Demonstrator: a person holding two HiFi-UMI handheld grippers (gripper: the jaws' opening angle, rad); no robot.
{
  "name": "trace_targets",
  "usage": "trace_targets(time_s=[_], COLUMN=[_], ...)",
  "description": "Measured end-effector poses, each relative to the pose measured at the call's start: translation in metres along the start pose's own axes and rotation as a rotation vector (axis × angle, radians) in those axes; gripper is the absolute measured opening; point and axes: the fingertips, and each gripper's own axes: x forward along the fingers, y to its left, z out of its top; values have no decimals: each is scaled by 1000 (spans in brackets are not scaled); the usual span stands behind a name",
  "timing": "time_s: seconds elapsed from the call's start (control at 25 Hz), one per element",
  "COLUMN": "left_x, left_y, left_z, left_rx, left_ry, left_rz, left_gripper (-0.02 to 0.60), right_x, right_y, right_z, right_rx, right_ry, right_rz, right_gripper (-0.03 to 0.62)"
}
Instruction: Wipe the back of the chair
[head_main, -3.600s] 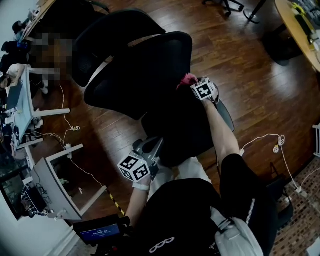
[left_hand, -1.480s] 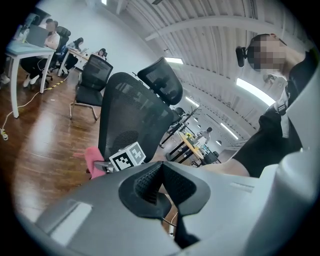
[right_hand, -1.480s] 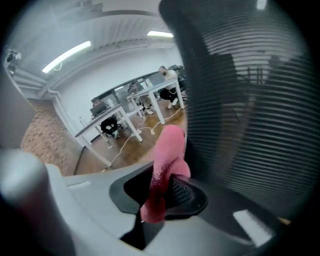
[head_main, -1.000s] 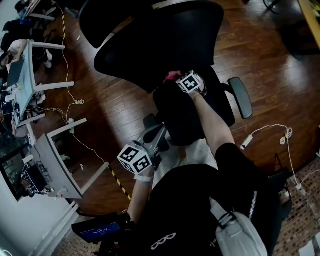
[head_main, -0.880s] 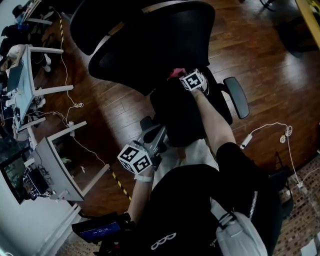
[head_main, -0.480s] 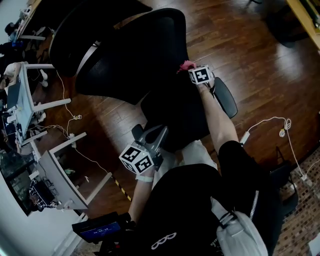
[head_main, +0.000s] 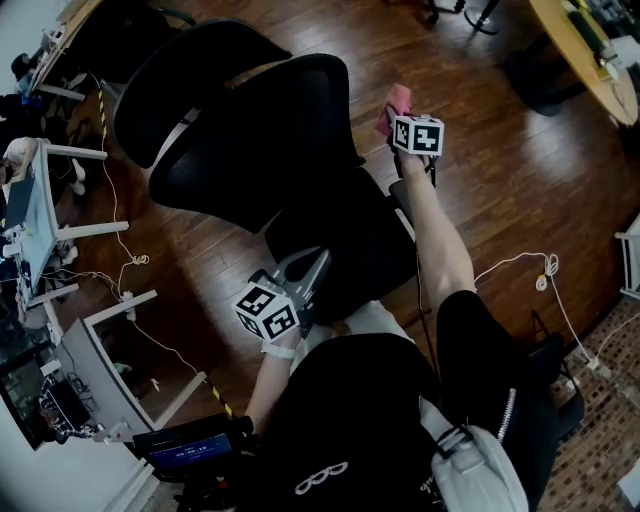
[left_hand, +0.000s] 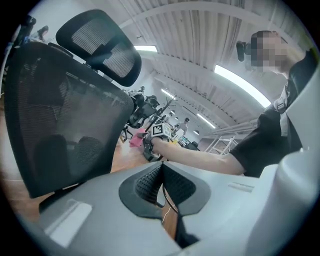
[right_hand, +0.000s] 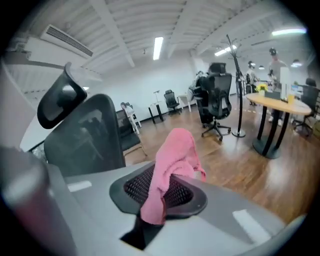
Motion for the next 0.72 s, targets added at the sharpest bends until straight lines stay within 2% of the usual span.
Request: trace_targets(time_s=[0.12,0.28,0.36,0.44,0.72], left_x=[-3,-24,-33,-46,-98], left_y=[-5,-6,-5,-1,22], left_z=[11,25,34,41,49], left_rx=[13,20,24,25,16], left_ry=[-43,-89,-125,-155,-212], left_rz=[-5,-2,7,18,51], left_gripper=[-8,-8,-8,-8,-8], right_x=[-13,-7,2,5,17], right_y=[39,104,128,146,263], right_z=[79,118,125,125,92], right_rx=[-135,-315,-388,-412,-543], right_ry=[-92,-62,-24,-8,24], right_rz=[35,64,41,30,163], right_gripper=[46,46,46,46,46])
